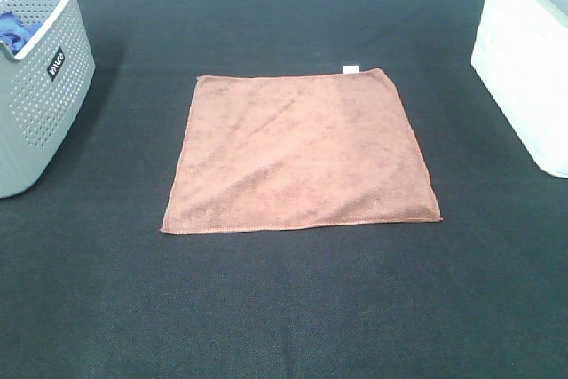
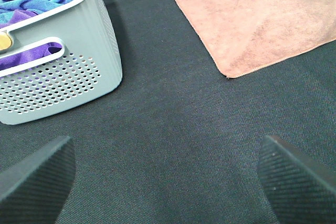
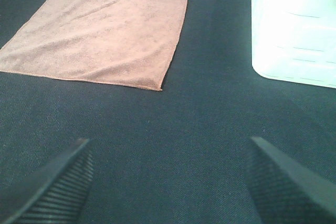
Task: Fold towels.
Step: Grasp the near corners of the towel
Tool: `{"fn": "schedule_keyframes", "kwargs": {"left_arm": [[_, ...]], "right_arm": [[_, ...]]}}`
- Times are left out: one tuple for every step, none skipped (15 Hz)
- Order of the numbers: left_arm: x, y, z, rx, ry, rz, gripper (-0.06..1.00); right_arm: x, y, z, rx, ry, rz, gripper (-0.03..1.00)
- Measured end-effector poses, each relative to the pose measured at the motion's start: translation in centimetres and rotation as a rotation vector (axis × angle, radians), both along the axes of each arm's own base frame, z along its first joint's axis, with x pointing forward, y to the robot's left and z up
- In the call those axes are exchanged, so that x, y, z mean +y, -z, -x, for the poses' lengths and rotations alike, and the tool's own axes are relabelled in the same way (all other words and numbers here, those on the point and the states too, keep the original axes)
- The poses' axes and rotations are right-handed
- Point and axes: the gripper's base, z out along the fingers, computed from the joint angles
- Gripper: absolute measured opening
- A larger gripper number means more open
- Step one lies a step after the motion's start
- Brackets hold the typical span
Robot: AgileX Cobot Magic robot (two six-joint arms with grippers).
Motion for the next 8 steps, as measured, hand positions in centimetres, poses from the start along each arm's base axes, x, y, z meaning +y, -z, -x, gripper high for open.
{"fn": "schedule_keyframes", "kwargs": {"left_arm": [[0.0, 0.0, 0.0, 0.0, 0.0, 0.0, 0.89], [0.0, 0.0, 0.0, 0.0, 0.0, 0.0, 0.89], [0.0, 0.0, 0.0, 0.0, 0.0, 0.0, 0.89], [0.0, 0.0, 0.0, 0.0, 0.0, 0.0, 0.89], [0.0, 0.0, 0.0, 0.0, 0.0, 0.0, 0.89], [0.0, 0.0, 0.0, 0.0, 0.0, 0.0, 0.89], [0.0, 0.0, 0.0, 0.0, 0.0, 0.0, 0.89], [0.0, 0.0, 0.0, 0.0, 0.0, 0.0, 0.89]], "right_arm": [[0.0, 0.0, 0.0, 0.0, 0.0, -0.001, 0.75], [0.0, 0.0, 0.0, 0.0, 0.0, -0.001, 0.75], [0.0, 0.0, 0.0, 0.0, 0.0, -0.001, 0.75], [0.0, 0.0, 0.0, 0.0, 0.0, -0.001, 0.75], [0.0, 0.0, 0.0, 0.0, 0.0, -0.001, 0.75], [0.01, 0.0, 0.0, 0.0, 0.0, -0.002, 0.75], [0.01, 0.0, 0.0, 0.0, 0.0, -0.003, 0.75], [0.01, 0.0, 0.0, 0.002, 0.003, -0.008, 0.75]]}}
